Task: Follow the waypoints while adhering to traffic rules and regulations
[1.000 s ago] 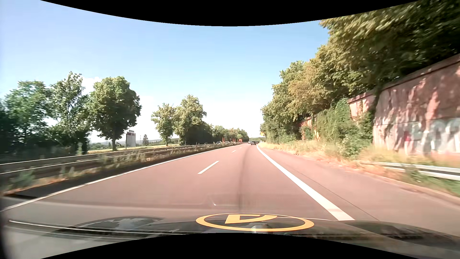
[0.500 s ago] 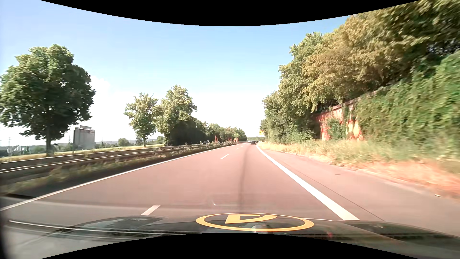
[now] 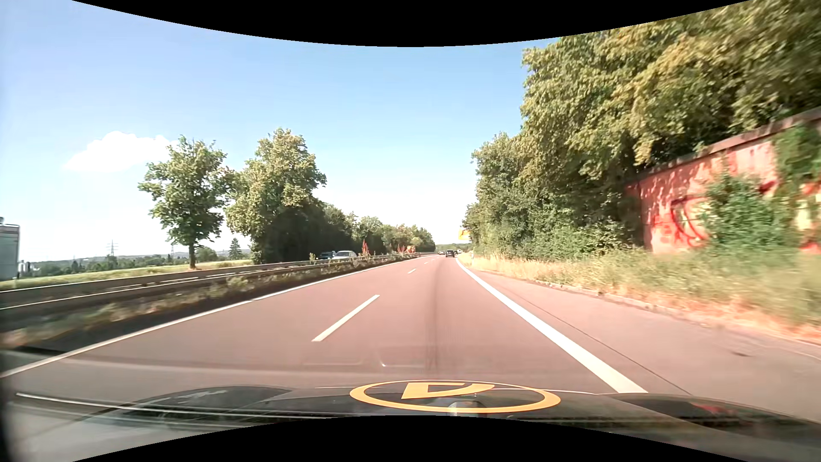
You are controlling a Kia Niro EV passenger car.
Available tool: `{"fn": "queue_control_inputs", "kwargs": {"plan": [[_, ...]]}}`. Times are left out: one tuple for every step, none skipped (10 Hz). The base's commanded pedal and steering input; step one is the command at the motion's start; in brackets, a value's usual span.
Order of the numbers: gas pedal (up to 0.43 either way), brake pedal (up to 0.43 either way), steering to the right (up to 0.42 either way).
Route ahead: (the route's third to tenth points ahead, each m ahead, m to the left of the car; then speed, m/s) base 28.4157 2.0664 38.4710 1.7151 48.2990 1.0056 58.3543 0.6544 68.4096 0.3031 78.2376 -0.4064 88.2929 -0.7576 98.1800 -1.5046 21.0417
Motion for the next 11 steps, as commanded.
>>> {"fn": "queue_control_inputs", "kwargs": {"plan": [[0.15,0.0,0.005],[0.15,0.0,0.006],[0.15,0.0,0.006],[0.15,0.0,0.006],[0.15,0.0,0.006],[0.15,0.0,0.006],[0.15,0.0,0.005],[0.15,0.0,0.006],[0.15,0.0,0.006],[0.15,0.0,0.006],[0.15,0.0,0.006]]}}
